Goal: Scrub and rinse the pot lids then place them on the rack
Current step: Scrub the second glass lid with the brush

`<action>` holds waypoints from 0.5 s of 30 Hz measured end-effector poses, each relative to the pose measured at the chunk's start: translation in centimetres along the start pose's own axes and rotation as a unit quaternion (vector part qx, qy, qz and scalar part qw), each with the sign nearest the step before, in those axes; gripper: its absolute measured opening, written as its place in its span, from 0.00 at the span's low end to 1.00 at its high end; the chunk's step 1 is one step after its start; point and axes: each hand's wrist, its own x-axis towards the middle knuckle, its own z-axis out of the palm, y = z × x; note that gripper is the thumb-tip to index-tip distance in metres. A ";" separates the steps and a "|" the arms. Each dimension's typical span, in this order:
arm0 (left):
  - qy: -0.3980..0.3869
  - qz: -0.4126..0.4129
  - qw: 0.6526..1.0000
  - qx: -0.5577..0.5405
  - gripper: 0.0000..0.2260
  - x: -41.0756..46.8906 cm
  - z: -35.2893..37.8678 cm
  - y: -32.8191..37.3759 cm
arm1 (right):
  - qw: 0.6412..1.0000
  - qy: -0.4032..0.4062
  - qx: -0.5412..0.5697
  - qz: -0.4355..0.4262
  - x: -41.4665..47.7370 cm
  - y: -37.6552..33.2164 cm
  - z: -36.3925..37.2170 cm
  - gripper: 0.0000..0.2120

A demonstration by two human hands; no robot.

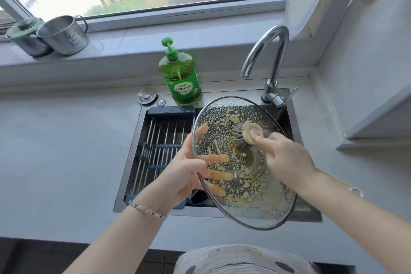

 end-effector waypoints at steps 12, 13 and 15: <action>-0.060 -0.028 0.997 -0.038 0.39 -0.1 0.3 -0.4 | 0.994 0.109 -0.001 -0.025 3.6 -3.0 -1.5 0.22; -0.061 -0.024 0.996 -0.052 0.39 -0.3 0.2 -0.4 | 0.995 0.095 -0.030 0.004 3.8 -1.9 -1.4 0.23; -0.049 -0.010 0.995 -0.081 0.39 -0.5 -0.2 -0.5 | 0.994 0.056 -0.072 0.060 3.4 0.7 -1.3 0.24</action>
